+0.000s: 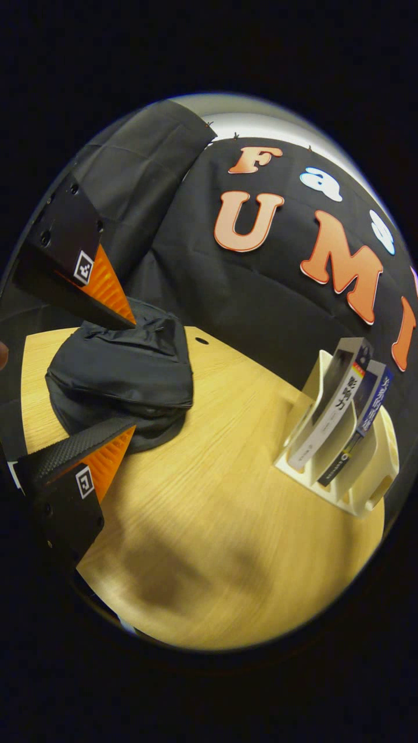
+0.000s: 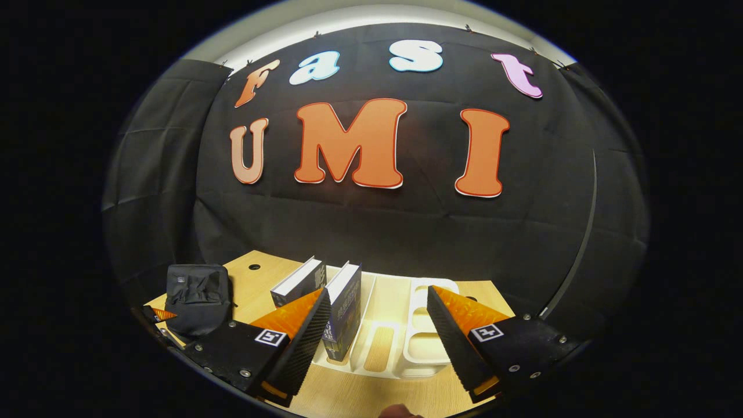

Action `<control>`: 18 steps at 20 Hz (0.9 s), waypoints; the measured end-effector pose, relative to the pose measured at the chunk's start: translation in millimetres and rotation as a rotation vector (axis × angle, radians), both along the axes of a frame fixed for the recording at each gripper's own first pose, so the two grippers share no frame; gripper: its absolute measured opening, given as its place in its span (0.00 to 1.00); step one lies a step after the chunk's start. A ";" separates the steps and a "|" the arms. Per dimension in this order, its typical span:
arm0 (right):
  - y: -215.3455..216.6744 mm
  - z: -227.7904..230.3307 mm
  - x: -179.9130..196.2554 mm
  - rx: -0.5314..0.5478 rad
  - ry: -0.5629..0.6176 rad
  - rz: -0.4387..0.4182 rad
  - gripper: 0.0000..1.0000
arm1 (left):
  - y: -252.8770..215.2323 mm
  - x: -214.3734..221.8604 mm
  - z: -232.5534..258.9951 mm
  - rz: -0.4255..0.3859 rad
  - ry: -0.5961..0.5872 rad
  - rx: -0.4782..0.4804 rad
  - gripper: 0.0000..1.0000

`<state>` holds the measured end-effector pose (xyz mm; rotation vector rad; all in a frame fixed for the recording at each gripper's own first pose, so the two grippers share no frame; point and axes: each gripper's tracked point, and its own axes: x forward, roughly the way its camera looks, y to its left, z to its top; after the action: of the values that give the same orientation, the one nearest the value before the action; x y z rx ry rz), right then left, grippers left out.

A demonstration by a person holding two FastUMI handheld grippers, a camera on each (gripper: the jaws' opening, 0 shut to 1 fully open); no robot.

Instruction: Open the schoolbag, grab two books from the bookshelf and put them into the schoolbag.

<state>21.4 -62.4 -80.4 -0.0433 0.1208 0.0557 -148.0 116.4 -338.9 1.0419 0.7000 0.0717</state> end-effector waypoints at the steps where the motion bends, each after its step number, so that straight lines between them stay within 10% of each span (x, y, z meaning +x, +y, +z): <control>1: -0.8 -0.6 0.8 -0.001 0.003 0.006 0.99 | 5.7 -2.5 -3.6 0.017 0.005 0.008 0.97; 9: -2.4 -3.2 -5.4 -0.043 0.003 0.042 0.99 | 40.1 21.2 -28.9 0.050 0.049 0.076 0.96; 18: 23.6 -9.6 -0.3 -0.065 0.071 0.058 0.99 | 55.1 43.0 -7.7 0.009 0.175 -0.081 0.18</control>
<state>21.1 -38.8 -90.0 -0.1102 0.1922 0.1117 -105.0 171.4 -346.5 0.9749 0.8592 -0.0404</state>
